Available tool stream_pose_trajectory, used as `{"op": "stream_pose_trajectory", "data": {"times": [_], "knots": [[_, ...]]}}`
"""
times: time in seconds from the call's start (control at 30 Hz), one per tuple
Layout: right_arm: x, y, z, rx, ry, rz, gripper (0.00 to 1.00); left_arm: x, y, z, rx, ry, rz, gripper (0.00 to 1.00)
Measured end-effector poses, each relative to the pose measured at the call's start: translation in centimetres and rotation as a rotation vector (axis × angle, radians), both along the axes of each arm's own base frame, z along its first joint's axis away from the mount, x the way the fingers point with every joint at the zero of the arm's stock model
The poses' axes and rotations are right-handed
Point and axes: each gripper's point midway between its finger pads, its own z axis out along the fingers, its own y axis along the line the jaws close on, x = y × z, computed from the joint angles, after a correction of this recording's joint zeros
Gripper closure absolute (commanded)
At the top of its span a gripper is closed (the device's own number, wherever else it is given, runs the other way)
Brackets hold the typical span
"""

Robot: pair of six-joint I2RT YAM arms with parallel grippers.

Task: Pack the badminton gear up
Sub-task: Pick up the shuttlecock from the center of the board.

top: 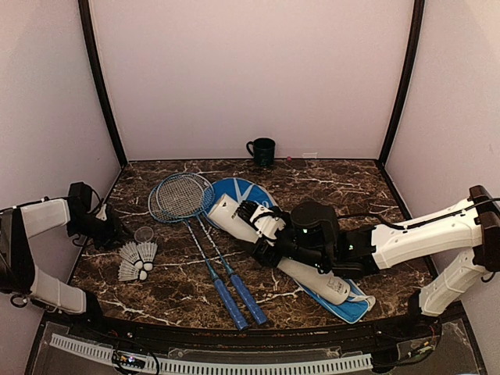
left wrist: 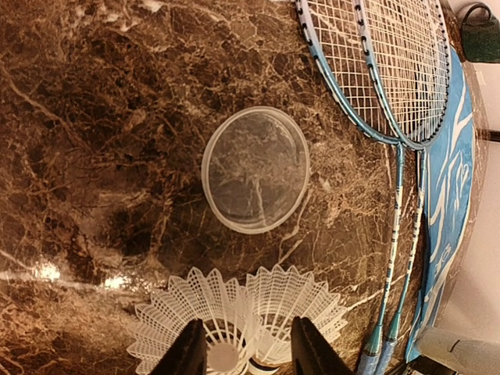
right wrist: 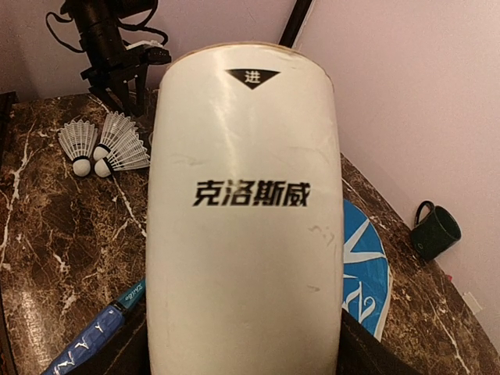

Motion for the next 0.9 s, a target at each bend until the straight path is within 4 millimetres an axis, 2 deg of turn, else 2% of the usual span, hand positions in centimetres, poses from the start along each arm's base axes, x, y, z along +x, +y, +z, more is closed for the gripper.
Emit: {"op": "stream_pose_trajectory", "data": {"times": [0.17, 0.4, 0.9], "knots": [[0.1, 0.0, 0.0, 0.000, 0.000, -0.002, 0.28, -0.2, -0.6, -0.9, -0.019, 0.037, -0.019, 0.66], [0.1, 0.0, 0.0, 0.001, 0.001, -0.001, 0.28, -0.5, -1.7, -1.5, -0.046, 0.067, -0.053, 0.80], [0.3, -0.1, 0.0, 0.004, 0.001, -0.003, 0.28, -0.7, -2.5, -1.4, -0.065, 0.067, -0.079, 0.99]]}}
